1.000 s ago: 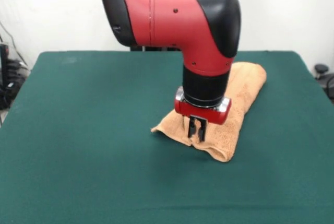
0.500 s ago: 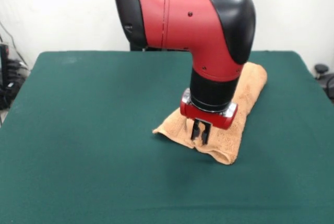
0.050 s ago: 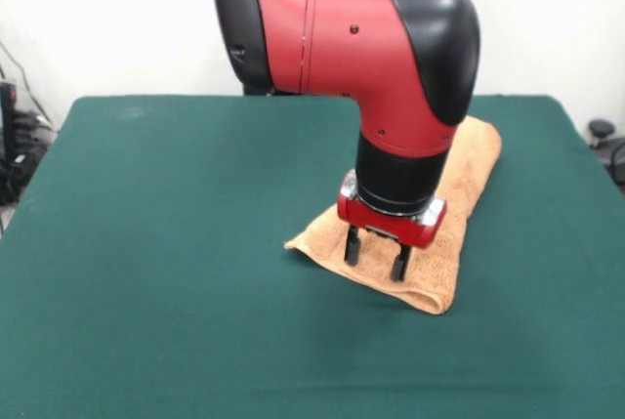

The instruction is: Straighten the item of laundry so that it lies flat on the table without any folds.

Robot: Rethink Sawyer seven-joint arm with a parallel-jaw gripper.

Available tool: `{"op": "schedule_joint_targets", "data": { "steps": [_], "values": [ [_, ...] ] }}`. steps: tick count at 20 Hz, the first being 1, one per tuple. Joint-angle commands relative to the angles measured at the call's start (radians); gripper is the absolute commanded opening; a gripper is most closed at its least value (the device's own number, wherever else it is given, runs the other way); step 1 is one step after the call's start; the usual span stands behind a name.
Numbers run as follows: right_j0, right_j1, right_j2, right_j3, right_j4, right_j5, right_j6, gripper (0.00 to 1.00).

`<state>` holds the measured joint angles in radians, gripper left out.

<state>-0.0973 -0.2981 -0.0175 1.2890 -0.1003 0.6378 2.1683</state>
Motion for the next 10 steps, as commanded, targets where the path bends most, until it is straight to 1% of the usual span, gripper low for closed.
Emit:
{"op": "schedule_joint_targets", "data": {
  "steps": [1, 10],
  "values": [
    [0.059, 0.141, 0.112, -0.019, 0.077, -0.162, 0.198, 1.0],
    [0.057, 0.138, 0.109, 0.006, 0.084, -0.175, 0.184, 1.0]
  ]
}}
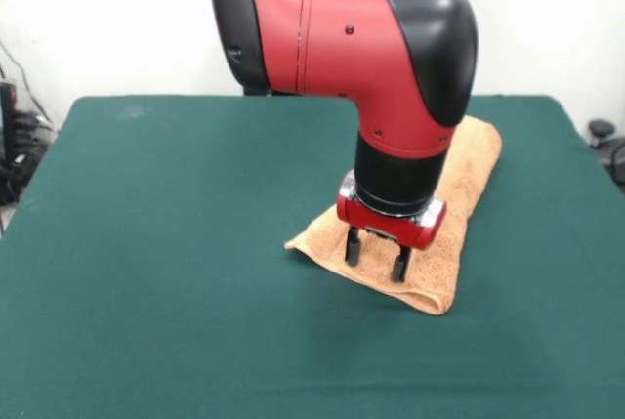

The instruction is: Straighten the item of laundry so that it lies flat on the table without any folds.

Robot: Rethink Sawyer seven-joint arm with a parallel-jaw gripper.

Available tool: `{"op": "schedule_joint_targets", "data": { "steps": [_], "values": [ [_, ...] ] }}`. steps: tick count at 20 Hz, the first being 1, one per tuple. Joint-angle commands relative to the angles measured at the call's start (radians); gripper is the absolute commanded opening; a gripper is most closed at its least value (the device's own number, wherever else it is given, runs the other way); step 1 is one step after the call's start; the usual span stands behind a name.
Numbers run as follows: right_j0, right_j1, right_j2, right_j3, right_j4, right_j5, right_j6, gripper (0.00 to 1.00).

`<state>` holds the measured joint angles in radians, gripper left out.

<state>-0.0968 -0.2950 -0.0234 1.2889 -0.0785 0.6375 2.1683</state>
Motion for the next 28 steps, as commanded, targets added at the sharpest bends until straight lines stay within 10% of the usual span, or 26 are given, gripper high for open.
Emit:
{"op": "schedule_joint_targets", "data": {
  "steps": [1, 28],
  "values": [
    [0.058, 0.135, 0.112, 0.007, 0.061, -0.174, 0.185, 1.0],
    [0.013, 0.024, 0.127, 0.107, 0.053, -0.093, 0.105, 1.0]
  ]
}}
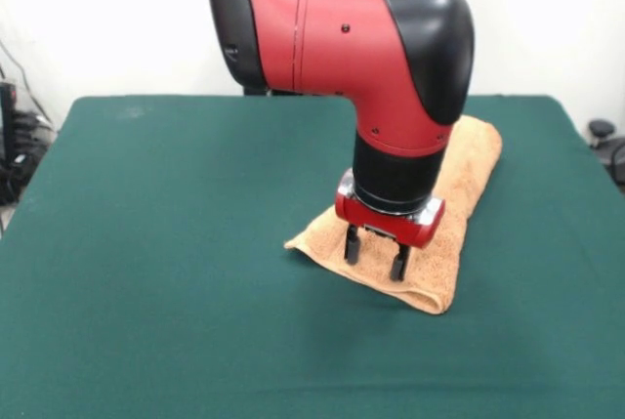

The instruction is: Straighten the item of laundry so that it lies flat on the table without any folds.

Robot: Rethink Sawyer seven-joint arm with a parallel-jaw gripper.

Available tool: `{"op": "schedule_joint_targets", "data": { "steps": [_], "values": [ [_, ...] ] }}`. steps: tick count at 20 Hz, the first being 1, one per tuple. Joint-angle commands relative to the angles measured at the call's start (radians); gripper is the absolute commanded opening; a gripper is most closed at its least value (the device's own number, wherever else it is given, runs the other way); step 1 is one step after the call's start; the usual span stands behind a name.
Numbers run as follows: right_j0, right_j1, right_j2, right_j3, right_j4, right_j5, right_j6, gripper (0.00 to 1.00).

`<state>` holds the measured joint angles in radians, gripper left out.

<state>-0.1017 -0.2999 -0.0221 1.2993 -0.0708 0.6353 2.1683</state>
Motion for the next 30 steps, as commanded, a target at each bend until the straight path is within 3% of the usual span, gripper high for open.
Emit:
{"op": "schedule_joint_targets", "data": {
  "steps": [1, 15, 22, 30],
  "values": [
    [0.017, 0.022, 0.126, 0.102, 0.045, -0.089, 0.104, 1.0],
    [-0.02, -0.061, 0.142, 0.17, 0.048, -0.041, 0.073, 1.0],
    [-0.033, -0.076, 0.144, 0.152, 0.049, 0.006, 0.045, 1.0],
    [-0.131, -0.056, 0.172, 0.186, -0.011, -0.058, -0.059, 1.0]
  ]
}}
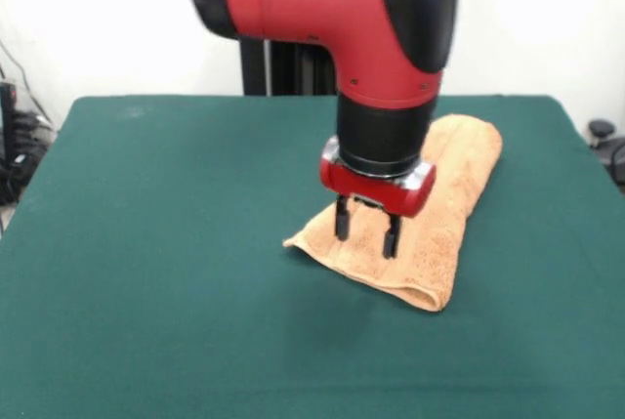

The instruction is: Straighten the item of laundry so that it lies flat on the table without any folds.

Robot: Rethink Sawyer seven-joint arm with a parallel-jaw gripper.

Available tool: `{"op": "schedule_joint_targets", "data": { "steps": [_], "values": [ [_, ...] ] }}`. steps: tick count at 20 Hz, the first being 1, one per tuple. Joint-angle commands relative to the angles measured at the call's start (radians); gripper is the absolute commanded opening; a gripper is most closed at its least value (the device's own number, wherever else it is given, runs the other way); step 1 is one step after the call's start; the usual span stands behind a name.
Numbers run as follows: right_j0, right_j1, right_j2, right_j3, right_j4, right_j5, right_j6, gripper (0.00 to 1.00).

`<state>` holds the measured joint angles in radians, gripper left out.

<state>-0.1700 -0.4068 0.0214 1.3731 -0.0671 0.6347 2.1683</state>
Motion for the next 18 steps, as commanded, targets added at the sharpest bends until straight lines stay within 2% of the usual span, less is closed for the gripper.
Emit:
{"op": "schedule_joint_targets", "data": {
  "steps": [1, 8, 18],
  "values": [
    [-0.073, 0.05, 0.131, 0.121, -0.027, -0.066, -0.068, 1.0],
    [-0.104, 0.069, 0.145, 0.122, -0.076, -0.094, -0.073, 1.0],
    [-0.074, 0.035, 0.138, 0.141, -0.071, -0.078, -0.006, 1.0]
  ]
}}
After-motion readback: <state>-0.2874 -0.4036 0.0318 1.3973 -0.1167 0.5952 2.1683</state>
